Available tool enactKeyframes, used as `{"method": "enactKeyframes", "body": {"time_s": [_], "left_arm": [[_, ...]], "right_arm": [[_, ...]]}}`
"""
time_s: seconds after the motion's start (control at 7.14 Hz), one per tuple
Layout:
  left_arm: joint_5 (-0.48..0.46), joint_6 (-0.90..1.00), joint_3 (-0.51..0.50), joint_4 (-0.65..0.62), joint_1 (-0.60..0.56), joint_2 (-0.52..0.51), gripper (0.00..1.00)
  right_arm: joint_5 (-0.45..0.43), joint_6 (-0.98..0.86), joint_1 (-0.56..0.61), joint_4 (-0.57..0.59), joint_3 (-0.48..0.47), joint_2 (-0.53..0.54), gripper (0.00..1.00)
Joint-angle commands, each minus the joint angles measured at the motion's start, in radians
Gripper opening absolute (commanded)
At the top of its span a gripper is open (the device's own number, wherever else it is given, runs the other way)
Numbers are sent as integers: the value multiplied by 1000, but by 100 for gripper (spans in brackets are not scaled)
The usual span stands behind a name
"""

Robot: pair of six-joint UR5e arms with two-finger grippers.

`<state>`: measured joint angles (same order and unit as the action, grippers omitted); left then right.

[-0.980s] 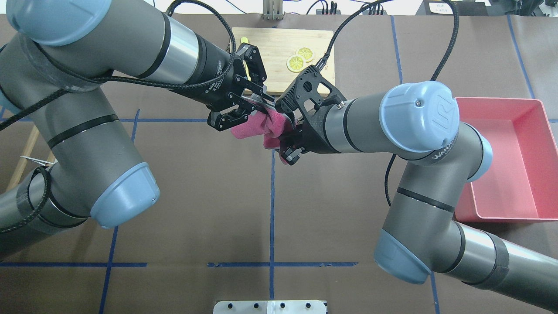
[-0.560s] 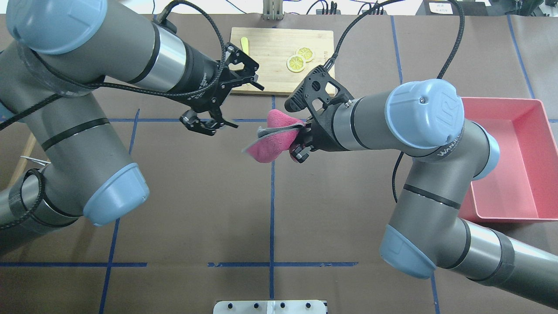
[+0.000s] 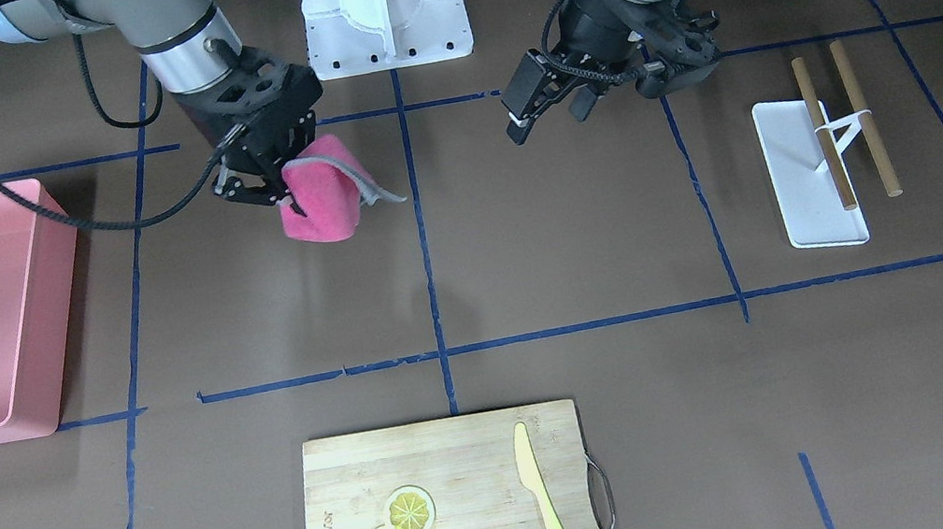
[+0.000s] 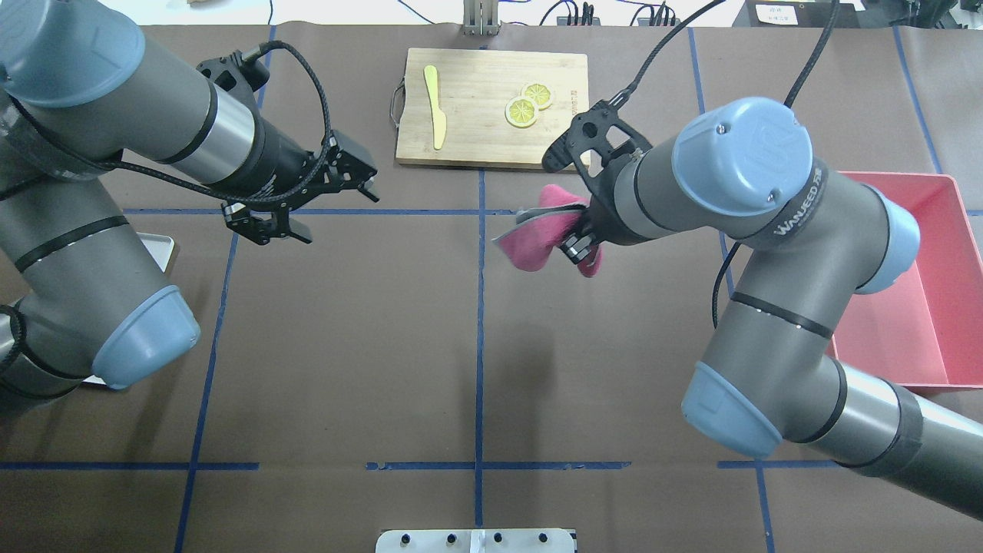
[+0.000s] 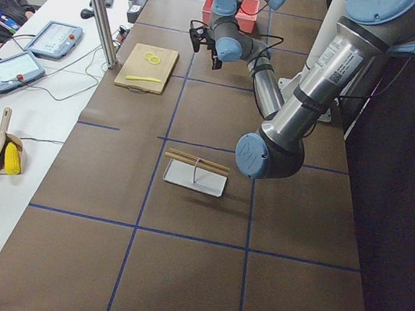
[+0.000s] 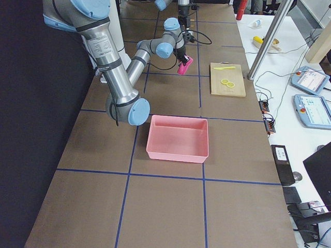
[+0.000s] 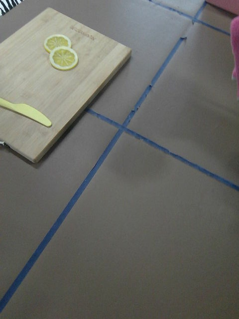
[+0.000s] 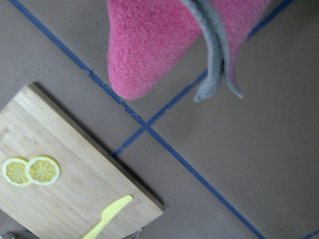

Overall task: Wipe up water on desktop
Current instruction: 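Withdraw the left arm toward the white tray while the right gripper holds the cloth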

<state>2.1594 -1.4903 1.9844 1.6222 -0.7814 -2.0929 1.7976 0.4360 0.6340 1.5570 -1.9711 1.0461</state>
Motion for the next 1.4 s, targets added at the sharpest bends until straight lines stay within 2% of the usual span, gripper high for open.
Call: {"method": "enactKeyframes", "body": {"time_s": [0.0, 0.28, 0.7, 0.84, 0.98, 1.12, 1.26], "left_arm": [[-3, 506, 69, -299, -6, 33, 100], [3, 834, 137, -309, -114, 219, 100], [17, 1268, 130, -309, -419, 462, 100], [57, 1292, 98, -294, -467, 546, 100], [62, 1294, 47, -289, -531, 580, 100], [142, 1300, -11, -257, -623, 588, 100], [248, 1419, -119, -149, -697, 624, 100]], "right_arm": [[6, 118, 23, 90, 3, -1, 0], [32, 125, 27, 153, 3, -3, 0], [43, 135, 33, 186, 6, -1, 0], [43, 135, 32, 213, 6, -3, 0], [43, 135, 32, 215, 5, -1, 0], [45, 135, 32, 215, 8, 0, 0], [46, 157, 33, 222, 9, -1, 0]]}}
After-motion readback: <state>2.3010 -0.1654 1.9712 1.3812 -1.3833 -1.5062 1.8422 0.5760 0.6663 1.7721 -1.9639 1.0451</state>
